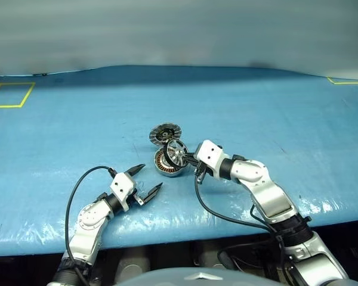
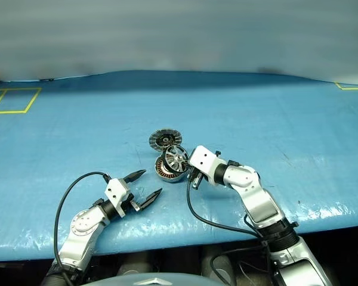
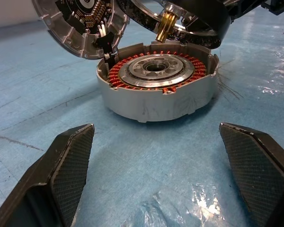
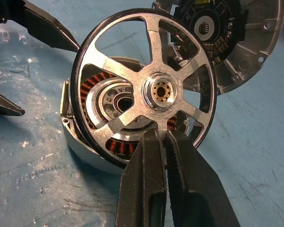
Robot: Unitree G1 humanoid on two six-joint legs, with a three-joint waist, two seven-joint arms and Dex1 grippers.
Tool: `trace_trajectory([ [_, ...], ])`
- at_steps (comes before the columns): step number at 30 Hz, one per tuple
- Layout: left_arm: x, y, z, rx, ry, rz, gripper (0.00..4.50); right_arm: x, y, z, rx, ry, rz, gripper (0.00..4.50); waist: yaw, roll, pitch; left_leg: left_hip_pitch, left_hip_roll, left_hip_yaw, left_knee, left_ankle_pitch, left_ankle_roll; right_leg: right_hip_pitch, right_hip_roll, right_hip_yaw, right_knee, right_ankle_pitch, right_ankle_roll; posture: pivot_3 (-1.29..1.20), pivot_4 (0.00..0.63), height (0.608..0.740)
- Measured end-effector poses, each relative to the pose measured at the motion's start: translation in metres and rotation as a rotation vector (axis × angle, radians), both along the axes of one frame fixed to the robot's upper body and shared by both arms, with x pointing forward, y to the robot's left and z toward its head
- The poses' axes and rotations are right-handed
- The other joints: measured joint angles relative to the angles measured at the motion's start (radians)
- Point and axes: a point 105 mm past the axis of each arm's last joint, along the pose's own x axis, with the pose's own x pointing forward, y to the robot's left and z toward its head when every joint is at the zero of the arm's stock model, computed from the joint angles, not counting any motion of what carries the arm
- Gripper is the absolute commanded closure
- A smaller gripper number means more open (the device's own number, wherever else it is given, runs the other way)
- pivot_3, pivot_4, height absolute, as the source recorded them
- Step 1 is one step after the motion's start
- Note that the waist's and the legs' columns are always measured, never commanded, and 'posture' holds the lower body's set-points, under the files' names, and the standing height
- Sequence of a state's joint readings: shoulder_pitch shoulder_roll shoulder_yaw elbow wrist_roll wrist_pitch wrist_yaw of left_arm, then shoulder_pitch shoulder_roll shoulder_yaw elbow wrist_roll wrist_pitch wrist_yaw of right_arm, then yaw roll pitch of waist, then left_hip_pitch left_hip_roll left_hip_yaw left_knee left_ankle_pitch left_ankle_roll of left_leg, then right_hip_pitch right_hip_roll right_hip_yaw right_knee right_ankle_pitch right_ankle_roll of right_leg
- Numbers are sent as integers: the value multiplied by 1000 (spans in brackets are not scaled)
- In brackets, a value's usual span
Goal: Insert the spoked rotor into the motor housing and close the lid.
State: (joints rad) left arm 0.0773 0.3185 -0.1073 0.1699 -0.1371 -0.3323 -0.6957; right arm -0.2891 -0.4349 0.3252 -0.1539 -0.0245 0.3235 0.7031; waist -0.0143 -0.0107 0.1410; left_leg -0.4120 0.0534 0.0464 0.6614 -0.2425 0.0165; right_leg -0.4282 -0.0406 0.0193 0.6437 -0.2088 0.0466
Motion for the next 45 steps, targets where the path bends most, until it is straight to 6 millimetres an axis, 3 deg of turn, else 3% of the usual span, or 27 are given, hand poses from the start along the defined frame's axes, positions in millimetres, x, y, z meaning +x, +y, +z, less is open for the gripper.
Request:
trace_trajectory([
  [10,0,0,0,-2,1,5,0,-1,3,1,-24,-22,19,4464,0,0,0,0,0,0,0,0,0,0,0,0,0,0,0,0,150,740],
  [20,0,0,0,-3,0,6,0,-3,15,17,-14,-75,72,4464,1,0,0,0,0,0,0,0,0,0,0,0,0,0,0,0,150,740],
  [27,0,0,0,-4,0,8,0,-7,23,10,-34,-57,107,4464,1,0,0,0,0,0,0,0,0,0,0,0,0,0,0,0,150,740],
  [45,0,0,0,-4,0,15,0,4,13,0,-113,-63,61,4464,0,0,0,0,0,0,0,0,0,0,0,0,0,1,-1,0,150,740],
])
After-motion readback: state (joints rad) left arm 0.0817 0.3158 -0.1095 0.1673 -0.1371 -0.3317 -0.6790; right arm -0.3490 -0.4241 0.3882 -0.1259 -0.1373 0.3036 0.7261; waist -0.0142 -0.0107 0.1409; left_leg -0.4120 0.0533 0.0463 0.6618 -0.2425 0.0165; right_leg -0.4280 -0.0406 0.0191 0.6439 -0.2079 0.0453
